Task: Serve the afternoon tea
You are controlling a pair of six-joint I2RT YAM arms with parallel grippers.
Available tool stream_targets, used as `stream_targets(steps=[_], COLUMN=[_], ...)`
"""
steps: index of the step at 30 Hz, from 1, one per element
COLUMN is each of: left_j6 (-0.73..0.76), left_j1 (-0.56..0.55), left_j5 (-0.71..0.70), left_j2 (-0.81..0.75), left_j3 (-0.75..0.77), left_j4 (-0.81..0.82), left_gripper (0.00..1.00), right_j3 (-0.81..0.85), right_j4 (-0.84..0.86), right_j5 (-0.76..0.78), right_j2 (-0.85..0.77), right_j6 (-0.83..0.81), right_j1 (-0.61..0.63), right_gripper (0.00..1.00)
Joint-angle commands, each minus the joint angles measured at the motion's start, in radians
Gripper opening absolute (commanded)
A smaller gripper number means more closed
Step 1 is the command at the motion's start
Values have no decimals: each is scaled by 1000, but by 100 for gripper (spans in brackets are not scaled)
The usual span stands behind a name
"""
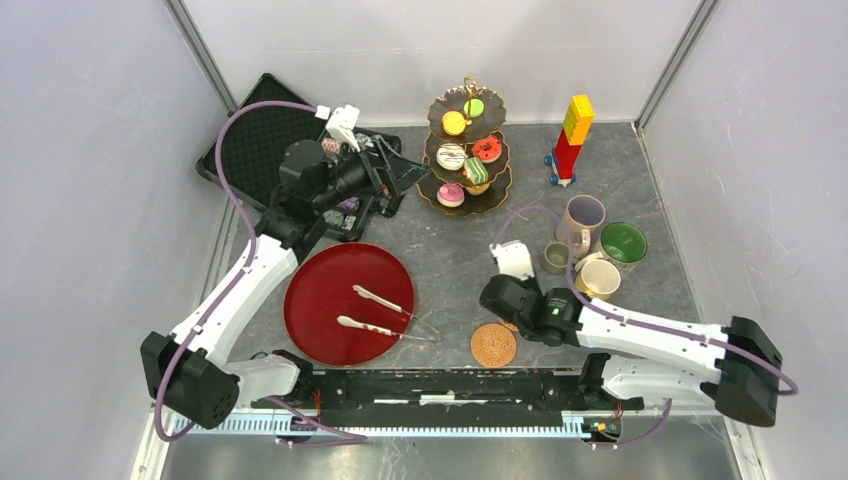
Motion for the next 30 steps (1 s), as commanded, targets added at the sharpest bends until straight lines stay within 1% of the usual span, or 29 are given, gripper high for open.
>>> stream_targets(steps=[1, 4, 6, 8, 11, 15, 18, 22, 27, 30], left_j6=[35, 13, 3, 8, 16, 0, -1, 8, 6, 8], left_j1=[-10, -10, -12, -13, -13, -13, -13, -13, -13, -13], left_j5=[-8, 18, 31, 20, 14, 27, 28, 19, 22, 20], left_j2=[18, 15, 0, -16, -15, -9, -2, 7, 8, 2], left_j3=[38, 48, 45, 40, 49, 44, 42, 42, 45, 45], left_j4=[-5, -5, 9, 12, -5, 10, 12, 6, 2, 2], left_gripper=[100, 100, 100, 100, 100, 100, 100, 100, 100, 100], right_j3=[-67, -98, -116, -132, -146, -165, -199, -221, -233, -230], right_j4=[29, 55, 68, 88, 131, 186, 242, 264, 311, 369], right_j5=[1, -19, -23, -47, -96, -141, -176, -195, -199, -247], right_j2=[-85, -90, -81, -69, -47, -35, -42, -16, 41, 78], right_j6=[10, -26, -48, -72, -92, -90, -87, -90, -108, -137], right_j1=[-110, -169, -195, -216, -222, -222, -222, -222, -222, -222], right_gripper=[44, 41, 36, 33, 29, 19, 17, 12, 11, 10])
